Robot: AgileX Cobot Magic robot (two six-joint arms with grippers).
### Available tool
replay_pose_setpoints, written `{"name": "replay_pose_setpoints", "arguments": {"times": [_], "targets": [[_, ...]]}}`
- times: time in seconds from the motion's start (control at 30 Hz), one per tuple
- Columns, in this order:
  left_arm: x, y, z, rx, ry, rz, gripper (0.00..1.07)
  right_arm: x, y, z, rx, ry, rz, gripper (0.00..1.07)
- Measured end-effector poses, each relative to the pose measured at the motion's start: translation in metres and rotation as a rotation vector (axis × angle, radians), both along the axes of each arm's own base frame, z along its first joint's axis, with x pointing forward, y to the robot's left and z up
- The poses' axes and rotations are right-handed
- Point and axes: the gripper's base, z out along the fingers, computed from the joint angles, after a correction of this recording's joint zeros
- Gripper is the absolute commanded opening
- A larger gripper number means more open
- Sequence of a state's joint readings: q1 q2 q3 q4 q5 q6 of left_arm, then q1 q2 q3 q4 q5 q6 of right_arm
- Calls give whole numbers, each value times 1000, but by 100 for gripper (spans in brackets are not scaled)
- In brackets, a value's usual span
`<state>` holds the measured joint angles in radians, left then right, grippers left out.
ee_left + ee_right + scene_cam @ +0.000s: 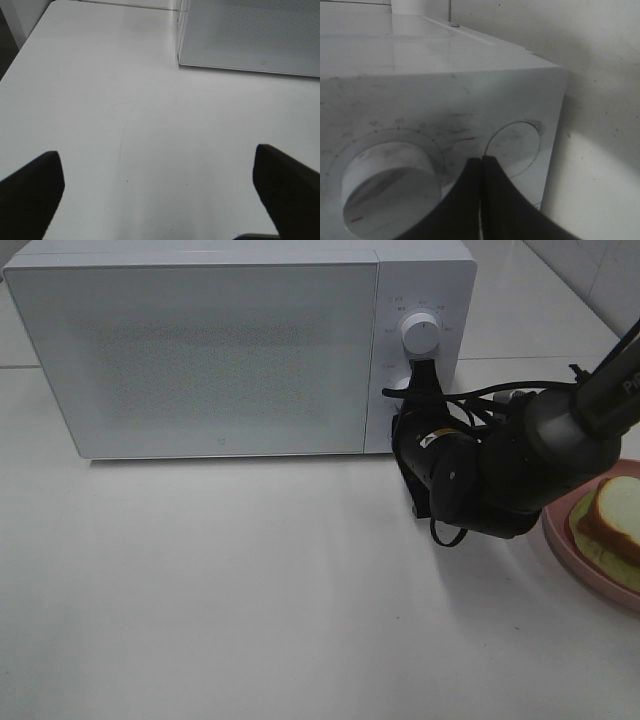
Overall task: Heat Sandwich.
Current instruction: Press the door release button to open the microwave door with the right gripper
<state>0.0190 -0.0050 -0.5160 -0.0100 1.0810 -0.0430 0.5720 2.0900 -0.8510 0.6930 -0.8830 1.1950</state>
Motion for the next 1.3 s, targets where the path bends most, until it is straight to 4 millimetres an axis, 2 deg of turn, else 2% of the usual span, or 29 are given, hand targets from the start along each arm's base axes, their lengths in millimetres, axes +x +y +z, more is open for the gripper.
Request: {"name": "replay_pose_setpoints", "arguments": {"times": [0.3, 0.7, 1.3], "targets": [[0, 0, 0, 0, 0, 0, 97, 1, 0, -18, -19, 43, -14, 3], [0, 0, 0, 0, 0, 0, 97, 6, 0, -14, -10, 4, -42, 4], [0, 0, 0, 0, 0, 0, 97, 14, 5, -22, -20, 3, -49, 2]]}}
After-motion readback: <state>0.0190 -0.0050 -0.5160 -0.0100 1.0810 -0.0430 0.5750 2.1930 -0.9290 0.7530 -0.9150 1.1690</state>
